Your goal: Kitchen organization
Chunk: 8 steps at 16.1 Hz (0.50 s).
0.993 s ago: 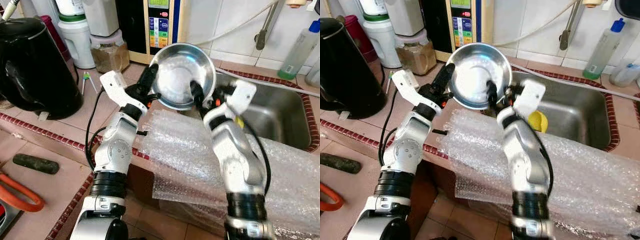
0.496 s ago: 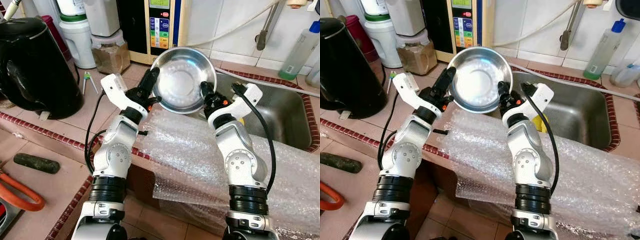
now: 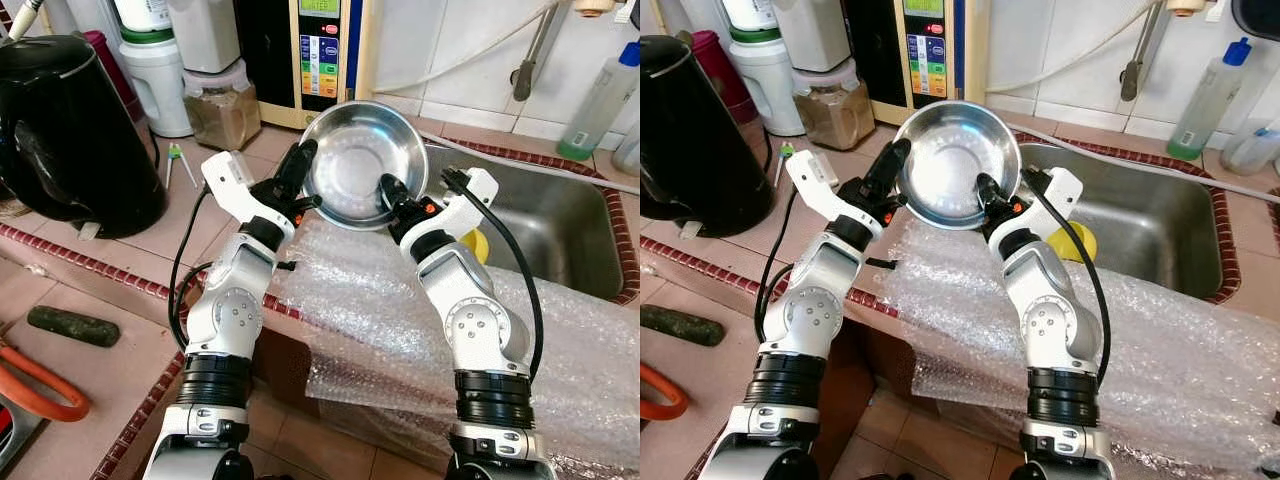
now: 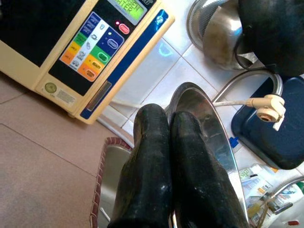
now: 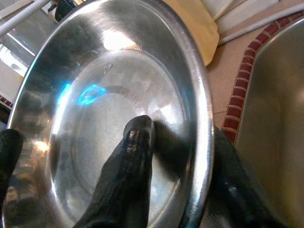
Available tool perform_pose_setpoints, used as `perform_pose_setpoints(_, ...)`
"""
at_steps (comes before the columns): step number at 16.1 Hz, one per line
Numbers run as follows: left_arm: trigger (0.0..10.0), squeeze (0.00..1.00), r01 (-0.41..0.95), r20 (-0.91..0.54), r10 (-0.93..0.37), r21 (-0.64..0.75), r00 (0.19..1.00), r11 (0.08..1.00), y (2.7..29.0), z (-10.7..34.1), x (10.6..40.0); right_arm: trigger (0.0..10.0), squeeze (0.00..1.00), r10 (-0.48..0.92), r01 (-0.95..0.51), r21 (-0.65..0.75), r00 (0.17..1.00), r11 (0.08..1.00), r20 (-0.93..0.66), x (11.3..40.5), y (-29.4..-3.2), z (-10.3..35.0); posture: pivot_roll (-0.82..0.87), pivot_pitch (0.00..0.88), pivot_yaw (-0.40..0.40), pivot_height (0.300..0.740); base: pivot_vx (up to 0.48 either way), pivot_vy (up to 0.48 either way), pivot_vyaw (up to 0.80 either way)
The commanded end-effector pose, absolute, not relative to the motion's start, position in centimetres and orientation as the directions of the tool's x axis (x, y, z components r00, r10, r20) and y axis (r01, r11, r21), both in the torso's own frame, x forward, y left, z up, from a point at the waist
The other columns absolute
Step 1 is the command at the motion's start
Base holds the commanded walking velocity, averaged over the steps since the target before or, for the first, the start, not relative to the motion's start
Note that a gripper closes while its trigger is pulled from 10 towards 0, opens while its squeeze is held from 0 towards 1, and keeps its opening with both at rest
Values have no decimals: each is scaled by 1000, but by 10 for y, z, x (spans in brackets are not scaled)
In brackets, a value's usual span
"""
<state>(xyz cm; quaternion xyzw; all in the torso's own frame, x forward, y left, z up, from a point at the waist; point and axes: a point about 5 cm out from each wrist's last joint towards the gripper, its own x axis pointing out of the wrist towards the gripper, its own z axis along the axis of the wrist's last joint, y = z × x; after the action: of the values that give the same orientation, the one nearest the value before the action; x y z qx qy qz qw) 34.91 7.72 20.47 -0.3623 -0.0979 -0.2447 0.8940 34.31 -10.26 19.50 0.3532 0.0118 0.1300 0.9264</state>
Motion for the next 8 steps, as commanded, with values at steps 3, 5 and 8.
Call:
perform_pose_setpoints(3,0,0,543,387,-381,-622,839,564,62,210,343,0,0,318,-278,677,946,681,69,345,-88,200,-6,51,47,740,0,0,0)
perform_pose_setpoints(5,0,0,536,378,-380,-616,844,578,65,208,343,0,0,306,-262,692,950,673,62,346,-88,199,-2,52,48,740,0,0,0)
perform_pose_setpoints(8,0,0,522,363,-375,-608,853,599,70,205,344,0,0,255,-174,736,967,654,1,349,-96,189,4,52,50,740,0,0,0)
